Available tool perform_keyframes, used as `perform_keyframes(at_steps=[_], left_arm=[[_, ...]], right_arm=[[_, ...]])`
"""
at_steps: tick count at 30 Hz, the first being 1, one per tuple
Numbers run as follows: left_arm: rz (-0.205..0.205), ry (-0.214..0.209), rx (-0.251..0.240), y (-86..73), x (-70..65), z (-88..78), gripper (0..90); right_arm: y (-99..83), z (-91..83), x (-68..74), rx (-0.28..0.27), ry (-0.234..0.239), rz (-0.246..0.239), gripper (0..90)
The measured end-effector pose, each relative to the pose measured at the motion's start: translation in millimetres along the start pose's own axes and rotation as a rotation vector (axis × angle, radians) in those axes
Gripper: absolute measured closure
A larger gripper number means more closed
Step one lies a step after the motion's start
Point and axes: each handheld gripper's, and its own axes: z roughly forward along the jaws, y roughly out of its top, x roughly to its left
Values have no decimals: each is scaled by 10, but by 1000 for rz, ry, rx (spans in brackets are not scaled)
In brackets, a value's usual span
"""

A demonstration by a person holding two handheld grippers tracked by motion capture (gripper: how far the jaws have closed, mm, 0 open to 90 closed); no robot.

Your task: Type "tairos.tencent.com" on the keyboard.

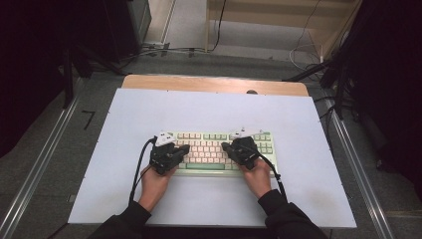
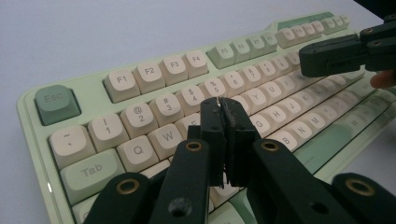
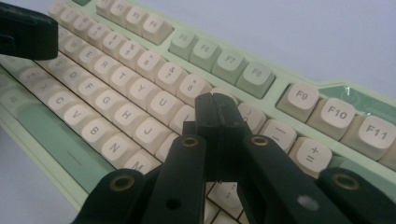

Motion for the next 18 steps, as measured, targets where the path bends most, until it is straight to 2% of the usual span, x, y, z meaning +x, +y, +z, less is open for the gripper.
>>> perform_keyframes(at_steps=[18], left_arm=[[-8,8,2,-27,51,-54,890]], right_arm=[[16,-130,-61,-29,-1,27,872]])
